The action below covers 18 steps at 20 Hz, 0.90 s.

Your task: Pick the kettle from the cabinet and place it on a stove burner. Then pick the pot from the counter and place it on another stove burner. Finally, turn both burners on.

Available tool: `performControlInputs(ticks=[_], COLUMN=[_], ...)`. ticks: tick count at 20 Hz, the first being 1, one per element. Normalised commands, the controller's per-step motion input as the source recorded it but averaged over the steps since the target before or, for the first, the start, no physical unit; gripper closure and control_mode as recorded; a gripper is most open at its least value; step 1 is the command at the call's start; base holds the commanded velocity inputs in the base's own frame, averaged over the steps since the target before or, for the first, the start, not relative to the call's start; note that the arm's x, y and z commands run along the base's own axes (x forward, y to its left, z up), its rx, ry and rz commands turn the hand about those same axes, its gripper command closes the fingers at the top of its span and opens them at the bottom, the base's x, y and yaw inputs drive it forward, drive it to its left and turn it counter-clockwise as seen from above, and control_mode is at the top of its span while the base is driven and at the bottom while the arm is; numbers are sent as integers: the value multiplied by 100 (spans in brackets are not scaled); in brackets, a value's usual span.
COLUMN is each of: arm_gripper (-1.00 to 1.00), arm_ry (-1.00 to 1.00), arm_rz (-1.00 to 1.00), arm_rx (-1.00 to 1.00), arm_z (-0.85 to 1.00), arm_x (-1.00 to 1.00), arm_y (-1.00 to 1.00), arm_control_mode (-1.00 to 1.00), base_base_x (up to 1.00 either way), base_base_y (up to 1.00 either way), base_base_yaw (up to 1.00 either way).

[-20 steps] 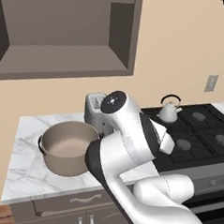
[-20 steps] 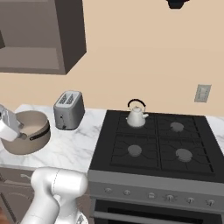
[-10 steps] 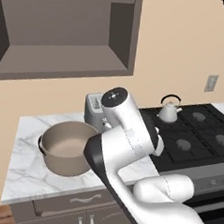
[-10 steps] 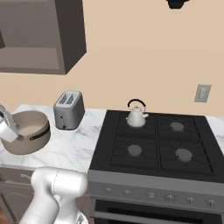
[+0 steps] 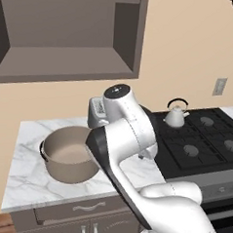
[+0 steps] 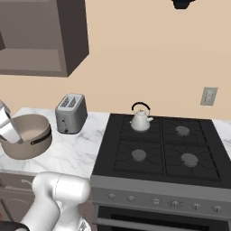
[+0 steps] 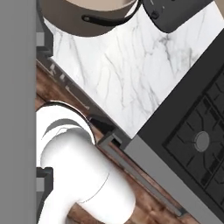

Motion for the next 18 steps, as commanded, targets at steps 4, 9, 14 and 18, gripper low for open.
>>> performControlInputs(ticks=[4,9,14,18], arm_gripper=[-100,-100,-100,-100], arm_ry=[4,3,3,1], arm_rz=[5,2,0,0], arm_rx=[10,9,6,2], arm_z=[-26,-25,-21,-17], arm_x=[8,2,10,16], arm_y=[36,32,22,13], arm_control_mode=[-100,-100,-100,-100], base_base_x=[0,0,0,0], base_base_y=[0,0,0,0], base_base_yaw=[0,0,0,0])
